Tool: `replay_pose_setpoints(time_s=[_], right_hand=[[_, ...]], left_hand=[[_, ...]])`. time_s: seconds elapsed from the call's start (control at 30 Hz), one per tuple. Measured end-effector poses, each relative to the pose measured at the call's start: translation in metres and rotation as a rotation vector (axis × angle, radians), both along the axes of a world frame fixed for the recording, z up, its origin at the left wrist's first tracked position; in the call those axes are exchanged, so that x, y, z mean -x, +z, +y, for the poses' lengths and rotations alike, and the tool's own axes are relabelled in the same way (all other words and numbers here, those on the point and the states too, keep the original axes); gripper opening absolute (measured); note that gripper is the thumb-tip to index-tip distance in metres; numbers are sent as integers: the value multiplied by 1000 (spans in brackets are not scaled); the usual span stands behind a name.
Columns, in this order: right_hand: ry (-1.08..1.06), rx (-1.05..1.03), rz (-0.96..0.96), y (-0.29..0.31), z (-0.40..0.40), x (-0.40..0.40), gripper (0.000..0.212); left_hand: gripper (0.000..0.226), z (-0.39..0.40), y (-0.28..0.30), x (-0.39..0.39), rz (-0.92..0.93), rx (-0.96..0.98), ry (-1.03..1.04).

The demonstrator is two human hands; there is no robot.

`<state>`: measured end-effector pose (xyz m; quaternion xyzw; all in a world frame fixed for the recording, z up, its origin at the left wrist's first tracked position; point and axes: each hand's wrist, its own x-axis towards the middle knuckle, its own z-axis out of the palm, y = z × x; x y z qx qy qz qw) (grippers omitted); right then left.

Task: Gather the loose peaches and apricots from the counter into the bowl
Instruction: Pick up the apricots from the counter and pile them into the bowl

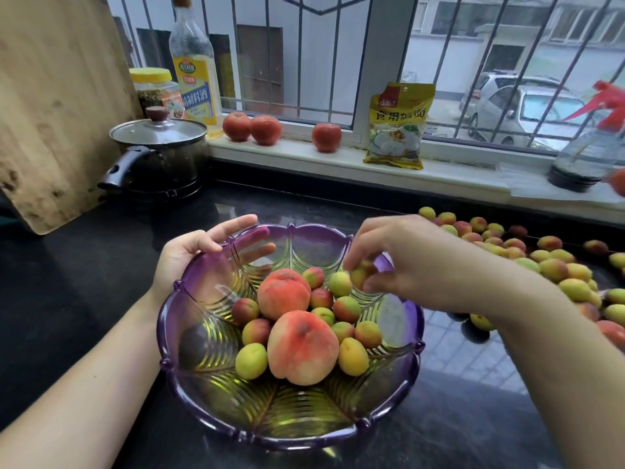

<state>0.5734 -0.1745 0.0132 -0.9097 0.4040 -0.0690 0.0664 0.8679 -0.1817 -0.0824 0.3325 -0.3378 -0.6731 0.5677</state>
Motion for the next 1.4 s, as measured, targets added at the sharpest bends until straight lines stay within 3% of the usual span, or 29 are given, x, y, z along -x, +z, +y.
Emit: replay_pose_setpoints(time_s=[0.13,0.33,0.7,0.8,0.87,0.93,1.03,1.13,1.3,1.4], right_hand=[[-2,57,154,-12,-2,-7,19],[-27,41,167,-17,3,-14,18],[-13,48,189,-25,0,-15,24],[-42,-8,-25,-8,-2,-3,23],[-141,58,-298,8,-9,14,18],[-302,166,-413,13,-19,35,18],[-512,127,-76,-3,-38,60,19],[-485,-31,248,-27,-44,60,30],[-462,13,374,-47,-47,50,45],[-492,51,426,-52,-49,48,42]], left_hand=[[89,0,0,0,4,4,1],[73,-1,-1,-1,13,-14,13],[83,-2,-4,-3,31,33,-27],[83,-2,-2,-2,35,33,-35],[82,-1,-2,-2,41,33,-34],[77,-2,-3,-3,37,28,-18],[73,-2,-2,-1,16,11,-19],[72,0,0,-1,21,7,-23],[72,2,2,1,36,-10,-24],[73,2,2,2,32,-21,-9]])
